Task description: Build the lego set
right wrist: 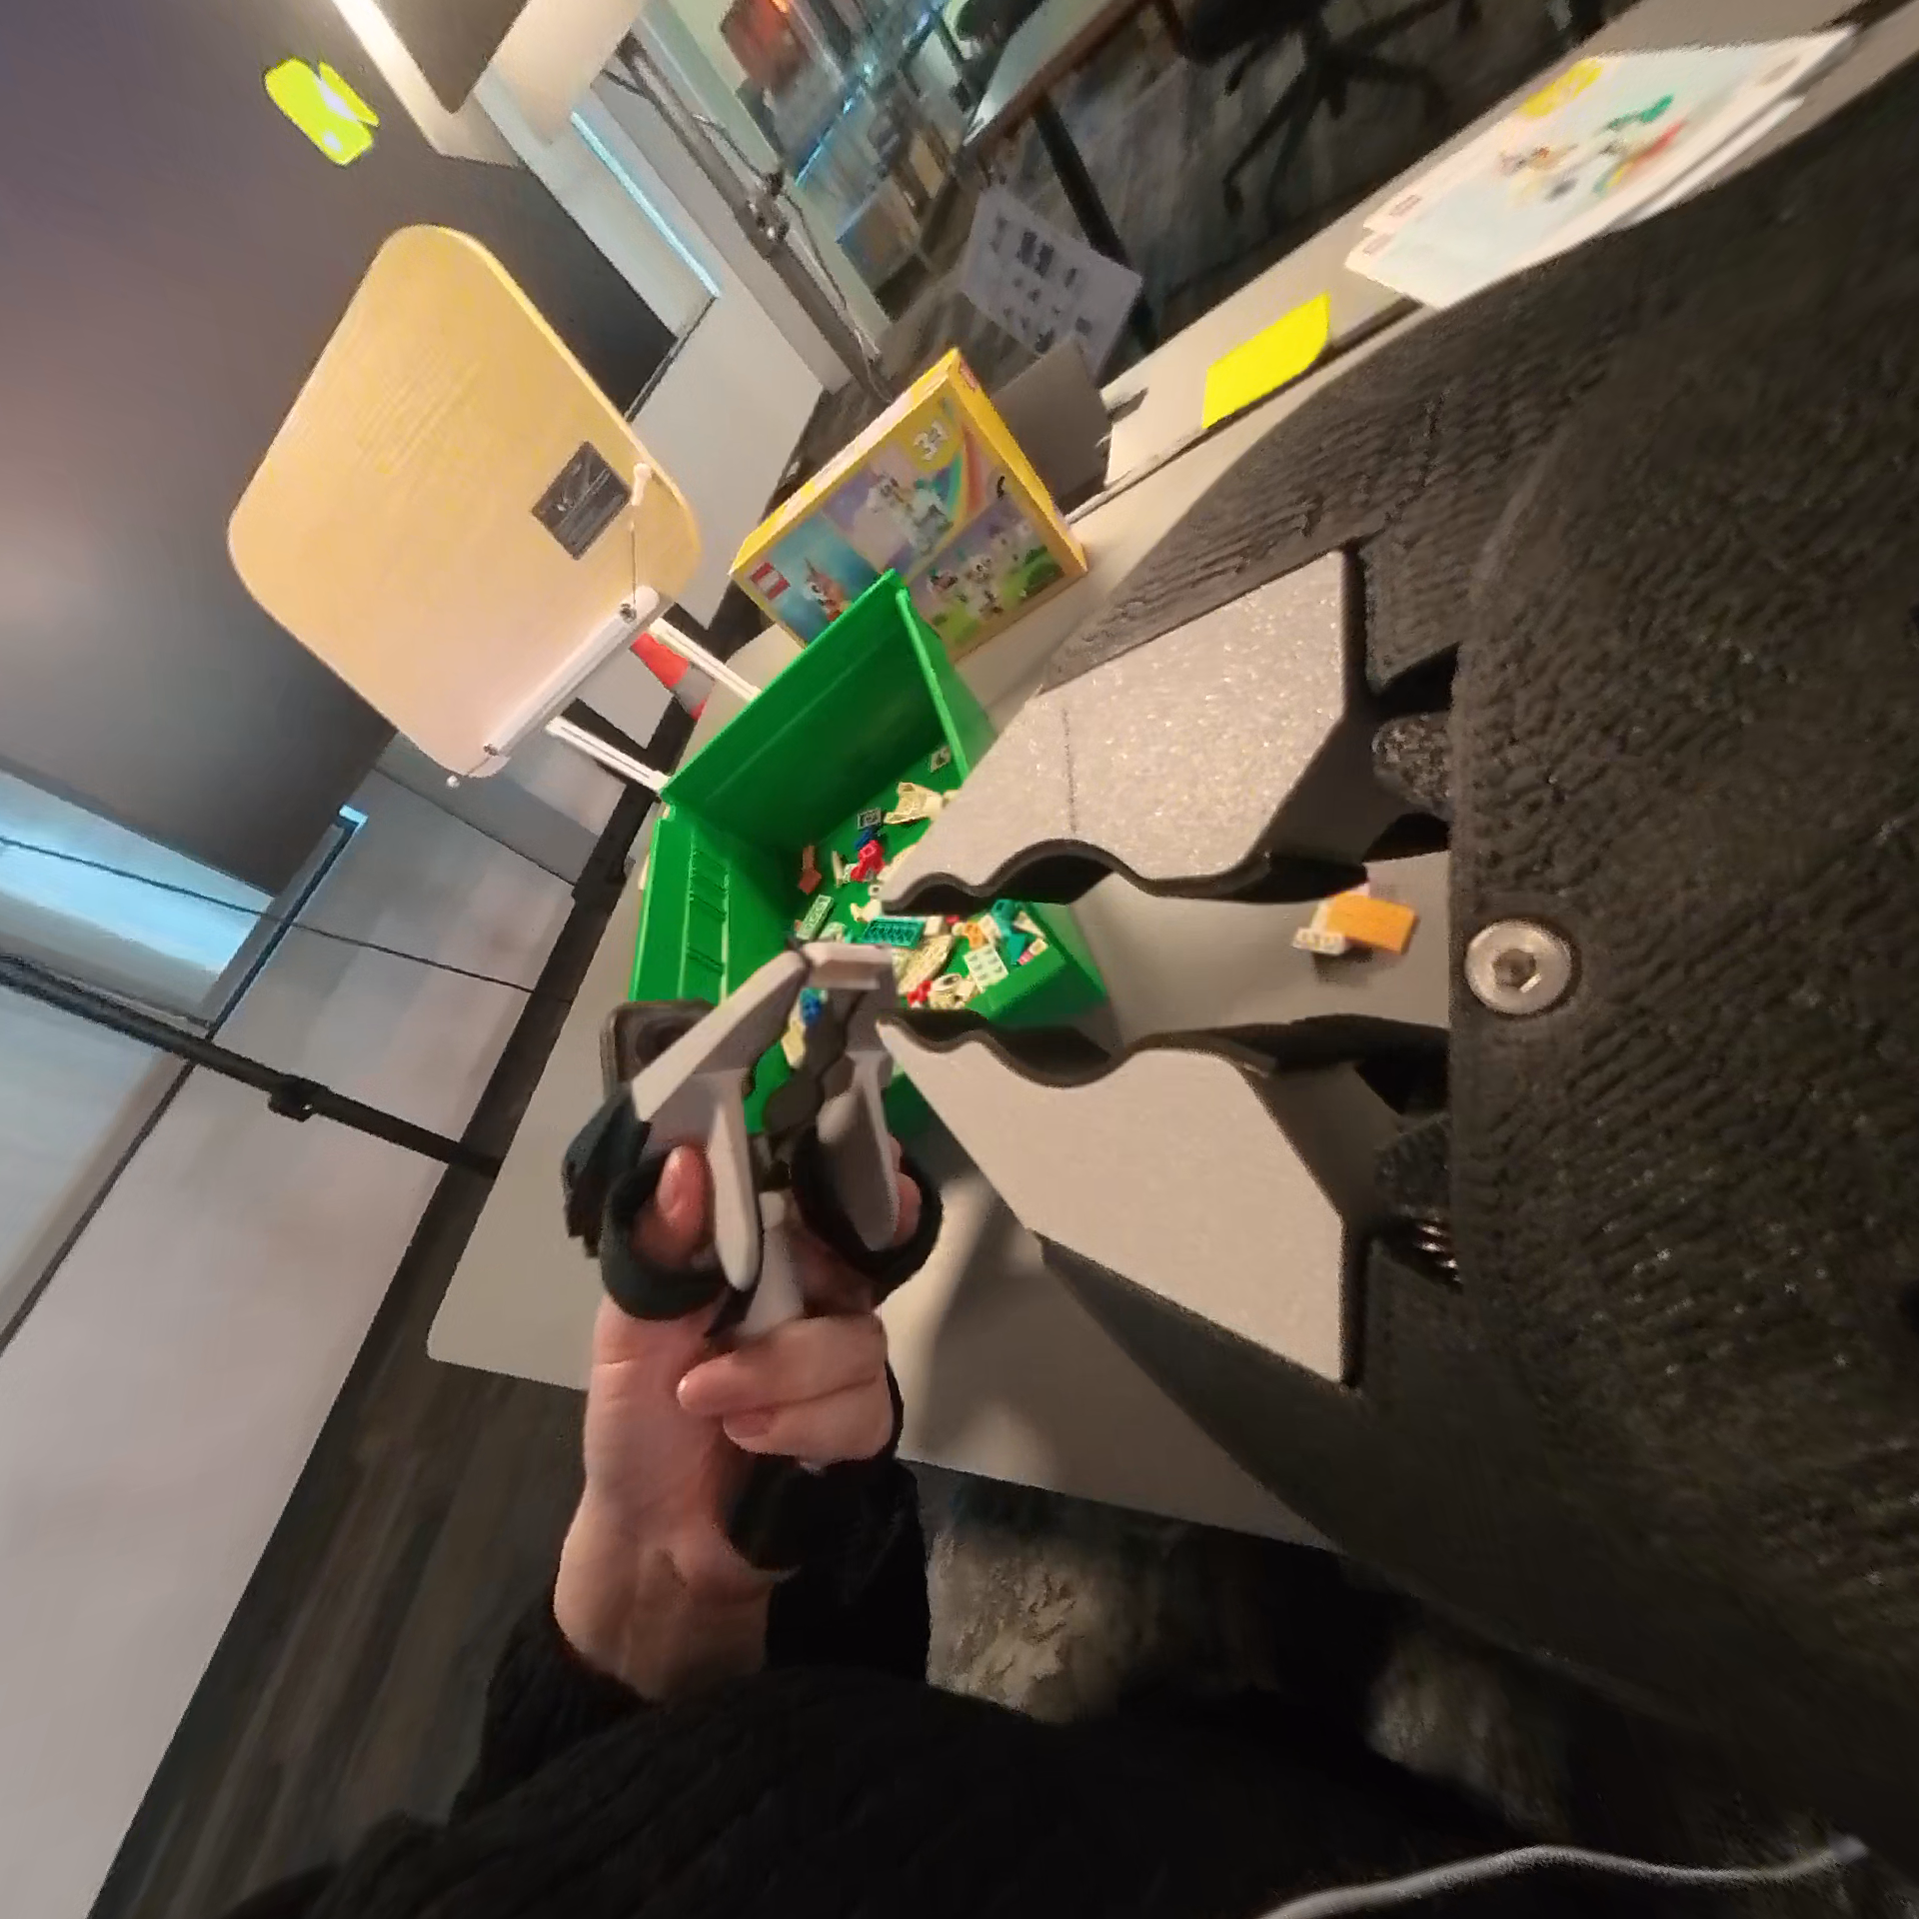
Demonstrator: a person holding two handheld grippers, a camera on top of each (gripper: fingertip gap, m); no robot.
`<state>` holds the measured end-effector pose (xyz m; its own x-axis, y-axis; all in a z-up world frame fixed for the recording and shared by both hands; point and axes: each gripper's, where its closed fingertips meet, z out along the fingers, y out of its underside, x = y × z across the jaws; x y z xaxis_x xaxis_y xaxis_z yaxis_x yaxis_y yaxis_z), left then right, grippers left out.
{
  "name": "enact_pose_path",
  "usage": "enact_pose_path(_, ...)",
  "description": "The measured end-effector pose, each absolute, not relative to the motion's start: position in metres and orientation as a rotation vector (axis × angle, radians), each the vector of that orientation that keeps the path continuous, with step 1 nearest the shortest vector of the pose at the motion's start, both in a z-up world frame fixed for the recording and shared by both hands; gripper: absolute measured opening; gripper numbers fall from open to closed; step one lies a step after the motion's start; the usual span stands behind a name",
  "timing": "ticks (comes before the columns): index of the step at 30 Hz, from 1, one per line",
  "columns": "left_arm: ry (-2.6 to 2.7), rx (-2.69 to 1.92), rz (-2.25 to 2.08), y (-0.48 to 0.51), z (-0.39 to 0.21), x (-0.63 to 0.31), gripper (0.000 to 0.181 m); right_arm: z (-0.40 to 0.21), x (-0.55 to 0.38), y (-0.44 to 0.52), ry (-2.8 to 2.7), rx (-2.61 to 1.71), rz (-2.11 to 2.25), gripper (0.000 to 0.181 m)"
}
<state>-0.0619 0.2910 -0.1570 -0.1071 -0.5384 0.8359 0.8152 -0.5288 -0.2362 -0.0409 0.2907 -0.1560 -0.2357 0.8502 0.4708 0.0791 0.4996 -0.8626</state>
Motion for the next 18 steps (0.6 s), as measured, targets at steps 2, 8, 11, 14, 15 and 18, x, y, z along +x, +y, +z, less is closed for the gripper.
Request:
enact_pose_path(2, -0.323, -1.247, -1.763, 0.292, -0.161, -0.055, 0.015, -0.158, -0.043, 0.289, -1.691, -0.784, 0.87, 0.015)
enact_pose_path(8, -0.253, -1.321, -1.769, 0.288, -0.165, -0.041, 0.016, -0.17, -0.046, 0.286, -1.758, -0.744, 0.813, 0.007)
enact_pose_path(11, -0.243, -1.339, -1.781, 0.288, -0.167, -0.037, 0.016, -0.171, -0.045, 0.286, -1.765, -0.736, 0.809, 0.006)
enact_pose_path(14, -0.236, -1.344, -1.793, 0.289, -0.168, -0.036, 0.016, -0.172, -0.044, 0.285, -1.779, -0.719, 0.796, 0.005)
enact_pose_path(15, -0.232, -1.348, -1.796, 0.288, -0.168, -0.035, 0.016, -0.173, -0.043, 0.285, -1.786, -0.711, 0.791, 0.005)
enact_pose_path(18, -0.223, -1.353, -1.8, 0.288, -0.169, -0.033, 0.016, -0.174, -0.042, 0.284, -1.8, -0.685, 0.776, 0.004)
